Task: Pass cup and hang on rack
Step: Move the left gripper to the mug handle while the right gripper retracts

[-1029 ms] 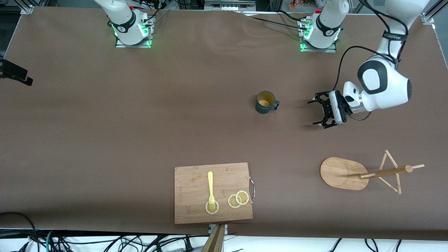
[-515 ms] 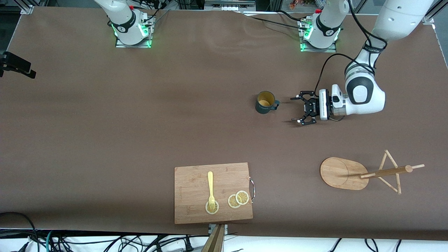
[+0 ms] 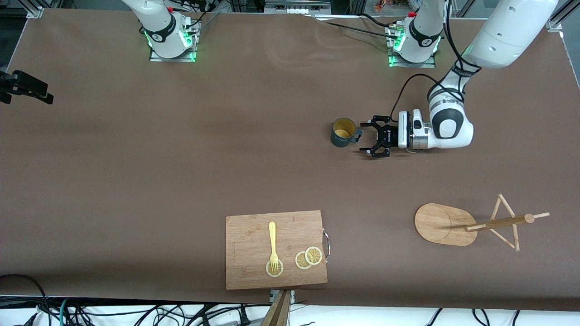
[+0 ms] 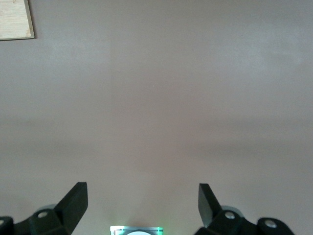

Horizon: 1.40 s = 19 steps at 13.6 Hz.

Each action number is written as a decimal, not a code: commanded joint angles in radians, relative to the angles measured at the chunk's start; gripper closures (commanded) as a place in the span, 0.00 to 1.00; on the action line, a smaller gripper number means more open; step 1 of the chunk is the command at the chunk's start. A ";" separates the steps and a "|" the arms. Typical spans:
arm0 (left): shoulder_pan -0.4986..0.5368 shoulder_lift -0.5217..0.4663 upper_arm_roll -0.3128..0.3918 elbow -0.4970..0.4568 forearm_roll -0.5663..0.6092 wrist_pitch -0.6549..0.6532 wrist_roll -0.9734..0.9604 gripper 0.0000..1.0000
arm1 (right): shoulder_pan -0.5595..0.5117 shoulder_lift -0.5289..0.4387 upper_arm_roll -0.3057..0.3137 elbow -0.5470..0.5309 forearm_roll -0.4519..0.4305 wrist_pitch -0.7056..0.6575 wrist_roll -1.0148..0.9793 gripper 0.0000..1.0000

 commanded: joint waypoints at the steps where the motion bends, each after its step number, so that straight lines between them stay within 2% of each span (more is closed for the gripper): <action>1: 0.003 0.058 -0.007 0.019 -0.046 -0.048 0.086 0.00 | -0.001 -0.012 0.011 -0.010 -0.008 0.012 -0.015 0.00; 3: 0.000 0.084 -0.007 0.019 -0.046 -0.056 0.095 0.03 | -0.004 -0.010 0.007 -0.012 -0.010 0.021 -0.016 0.00; 4: 0.002 0.096 -0.008 0.019 -0.048 -0.068 0.117 0.21 | -0.006 -0.007 0.003 -0.012 -0.008 0.035 -0.015 0.00; 6: 0.014 0.113 -0.007 0.019 -0.048 -0.108 0.124 0.65 | -0.006 -0.012 0.006 -0.012 -0.007 0.038 -0.016 0.00; 7: 0.019 0.113 -0.007 0.019 -0.048 -0.114 0.124 0.83 | -0.004 -0.013 0.008 -0.012 -0.013 0.038 -0.016 0.00; 8: 0.022 0.113 -0.007 0.019 -0.046 -0.126 0.124 0.96 | -0.004 -0.009 0.008 -0.012 -0.010 0.038 -0.016 0.00; 14: 0.025 0.098 -0.010 0.019 -0.048 -0.129 0.039 1.00 | -0.007 -0.007 0.002 -0.012 -0.007 0.044 -0.016 0.00; 16: 0.026 0.081 -0.010 0.019 -0.048 -0.181 -0.027 1.00 | -0.004 -0.006 0.006 -0.010 -0.007 0.044 -0.016 0.00; 19: 0.086 0.022 -0.007 0.011 -0.031 -0.236 -0.141 1.00 | -0.006 -0.006 0.007 -0.010 -0.005 0.046 -0.016 0.00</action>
